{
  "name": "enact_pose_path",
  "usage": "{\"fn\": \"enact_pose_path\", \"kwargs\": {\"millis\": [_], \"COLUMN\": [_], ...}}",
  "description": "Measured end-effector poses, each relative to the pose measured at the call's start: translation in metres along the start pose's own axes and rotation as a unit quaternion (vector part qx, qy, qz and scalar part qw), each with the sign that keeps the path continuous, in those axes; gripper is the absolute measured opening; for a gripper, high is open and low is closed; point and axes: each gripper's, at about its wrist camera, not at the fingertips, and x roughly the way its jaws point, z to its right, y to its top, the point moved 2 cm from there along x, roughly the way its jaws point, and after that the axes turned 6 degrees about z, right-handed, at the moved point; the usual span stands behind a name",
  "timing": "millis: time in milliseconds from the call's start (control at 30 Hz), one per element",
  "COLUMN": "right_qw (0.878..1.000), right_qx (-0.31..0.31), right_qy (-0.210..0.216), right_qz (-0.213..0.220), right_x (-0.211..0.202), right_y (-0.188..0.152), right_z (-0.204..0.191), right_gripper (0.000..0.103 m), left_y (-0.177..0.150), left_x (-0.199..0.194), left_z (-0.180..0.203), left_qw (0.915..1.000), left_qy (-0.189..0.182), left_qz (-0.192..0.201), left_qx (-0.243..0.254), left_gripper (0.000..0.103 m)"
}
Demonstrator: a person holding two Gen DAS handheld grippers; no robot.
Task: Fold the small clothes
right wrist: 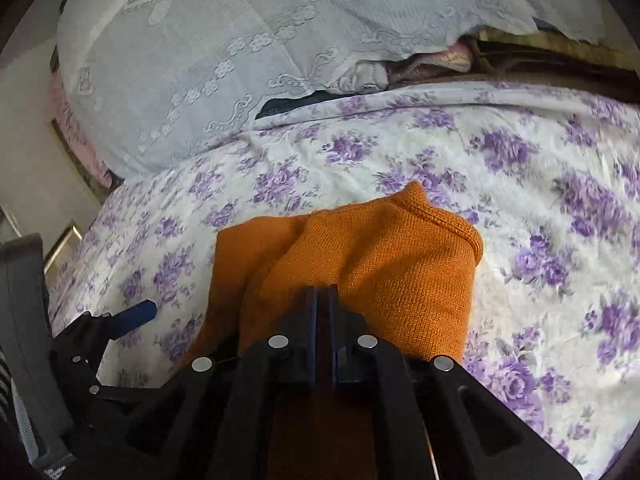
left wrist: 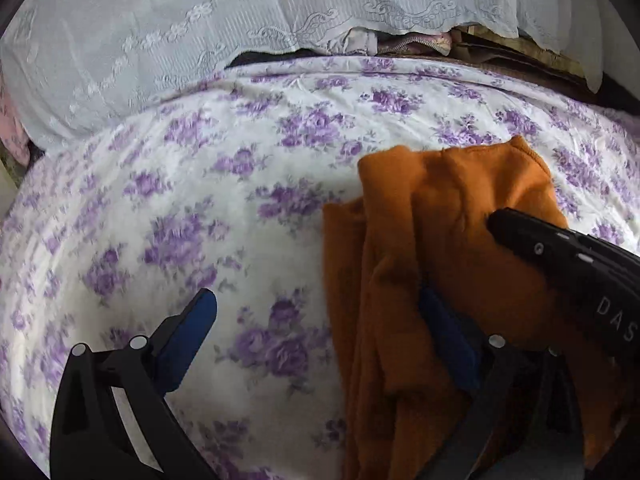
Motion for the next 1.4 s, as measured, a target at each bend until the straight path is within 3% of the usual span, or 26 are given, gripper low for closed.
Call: {"fn": "enact_pose_path", "kwargs": {"millis": [100,167,233,300,400,500,633,800,933,1000,1067,1100,1167,1233,1400], "right_qw": [1.000,0.998,0.998,0.997,0.998,1.000,1.000,0.999,0.999,0.998,0.998,0.998,0.995,0.991,0.993], "right_qx": [0.009,0.002,-0.019,-0.038,-0.050,-0.017,-0.011,-0.011,0.029,0.043,0.053,0.059,0.090,0.121,0.101], "right_qy": [-0.011,-0.028,-0.022,-0.017,-0.024,-0.004,-0.001,-0.012,-0.006,0.004,0.009,0.016,0.042,0.061,0.032], "right_qz": [0.020,0.048,0.062,0.059,-0.003,-0.014,-0.005,0.044,0.041,0.036,0.024,0.019,0.019,0.017,0.044], "right_x": [-0.014,-0.037,-0.059,-0.071,-0.065,-0.067,-0.070,-0.084,-0.070,-0.061,-0.050,-0.046,-0.043,-0.044,-0.060], "right_y": [-0.001,-0.002,-0.007,-0.016,-0.049,-0.049,-0.049,-0.036,-0.014,-0.012,-0.016,-0.020,-0.023,-0.024,-0.027], "right_z": [0.004,0.001,-0.009,-0.016,-0.014,-0.004,-0.003,-0.007,0.008,0.013,0.020,0.026,0.039,0.048,0.037], "right_gripper": [0.002,0.007,0.007,0.007,0.006,0.003,0.003,0.008,0.008,0.008,0.004,0.002,0.000,0.000,0.000], "left_y": [-0.003,-0.003,-0.001,-0.001,-0.017,-0.018,-0.022,-0.001,0.027,0.034,0.023,0.015,0.011,0.010,0.002], "left_x": [-0.011,-0.024,-0.033,-0.034,-0.011,-0.017,-0.034,-0.049,-0.036,-0.017,0.015,0.023,0.024,0.019,0.000], "left_z": [-0.013,-0.024,-0.031,-0.031,-0.014,-0.013,-0.021,-0.026,-0.009,0.001,0.007,0.006,-0.004,-0.005,-0.001], "left_qw": [0.9985,0.9958,0.9946,0.9955,0.9982,0.9990,0.9974,0.9943,0.9952,0.9978,0.9995,0.9988,0.9965,0.9969,0.9991], "left_qy": [-0.031,-0.048,-0.042,-0.037,-0.032,-0.023,-0.040,-0.067,-0.073,-0.050,-0.026,-0.040,-0.062,-0.062,-0.033], "left_qz": [-0.001,0.012,0.027,0.025,-0.019,-0.006,0.013,0.041,0.045,0.033,-0.011,-0.018,-0.020,-0.016,0.012], "left_qx": [-0.045,-0.077,-0.091,-0.084,-0.048,-0.038,-0.058,-0.072,-0.047,-0.028,-0.016,-0.023,-0.052,-0.046,-0.024], "left_gripper": [0.099,0.098,0.098,0.098,0.099,0.099,0.098,0.098,0.098,0.098,0.099,0.099,0.099,0.099,0.099]}}
